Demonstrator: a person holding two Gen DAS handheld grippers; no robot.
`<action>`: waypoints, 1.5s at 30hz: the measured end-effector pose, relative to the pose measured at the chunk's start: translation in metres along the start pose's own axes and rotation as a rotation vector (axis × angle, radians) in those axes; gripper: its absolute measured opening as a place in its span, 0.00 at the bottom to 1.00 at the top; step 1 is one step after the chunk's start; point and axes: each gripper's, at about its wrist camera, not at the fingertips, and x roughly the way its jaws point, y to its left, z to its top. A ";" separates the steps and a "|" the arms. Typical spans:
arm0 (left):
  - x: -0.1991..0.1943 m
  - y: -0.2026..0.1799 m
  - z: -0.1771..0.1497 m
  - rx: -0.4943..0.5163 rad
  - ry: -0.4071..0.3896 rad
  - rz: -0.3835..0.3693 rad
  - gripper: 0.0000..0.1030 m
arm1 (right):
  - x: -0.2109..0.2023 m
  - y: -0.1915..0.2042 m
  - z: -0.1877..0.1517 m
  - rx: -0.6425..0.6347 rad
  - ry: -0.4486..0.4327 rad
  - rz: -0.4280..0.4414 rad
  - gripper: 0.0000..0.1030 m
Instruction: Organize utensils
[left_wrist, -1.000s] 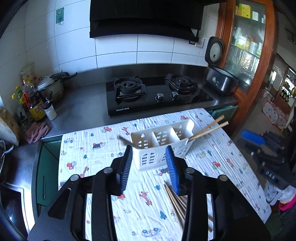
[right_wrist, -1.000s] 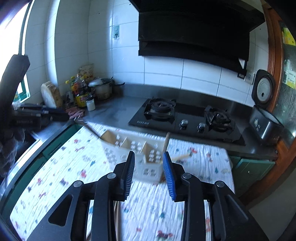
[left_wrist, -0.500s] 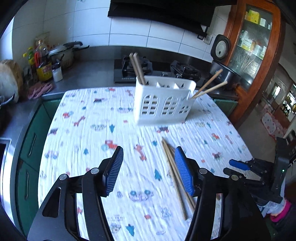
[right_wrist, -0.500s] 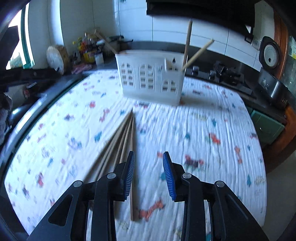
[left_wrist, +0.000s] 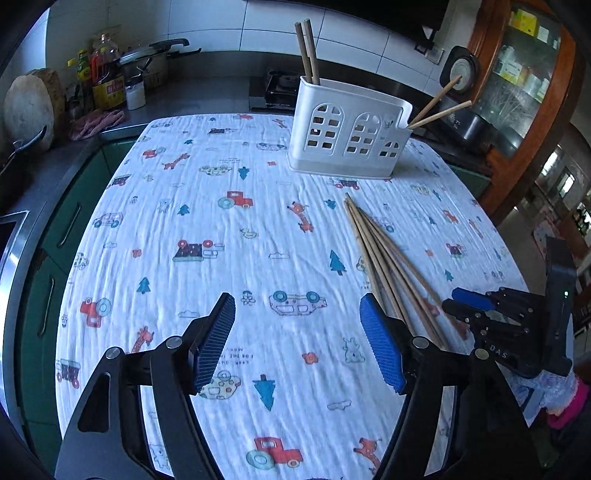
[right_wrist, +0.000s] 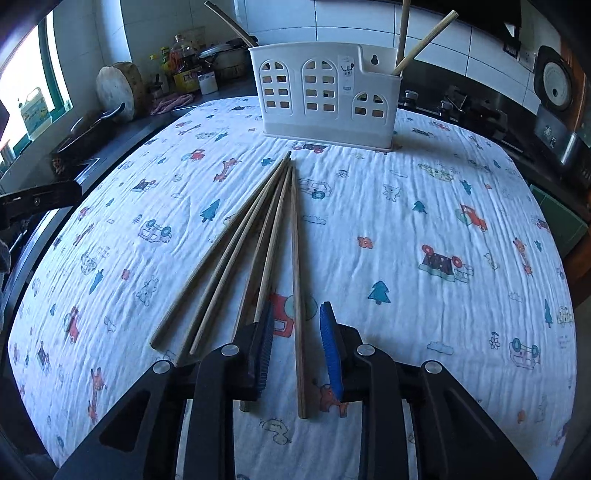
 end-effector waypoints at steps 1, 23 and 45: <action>0.000 -0.001 -0.001 0.000 0.001 0.006 0.71 | 0.002 0.000 0.000 0.002 0.003 0.001 0.23; 0.018 -0.019 -0.023 0.013 0.057 -0.017 0.74 | 0.019 0.005 -0.003 -0.051 0.022 -0.064 0.10; 0.075 -0.079 -0.036 0.061 0.170 -0.113 0.27 | -0.043 0.001 0.015 -0.002 -0.109 -0.039 0.06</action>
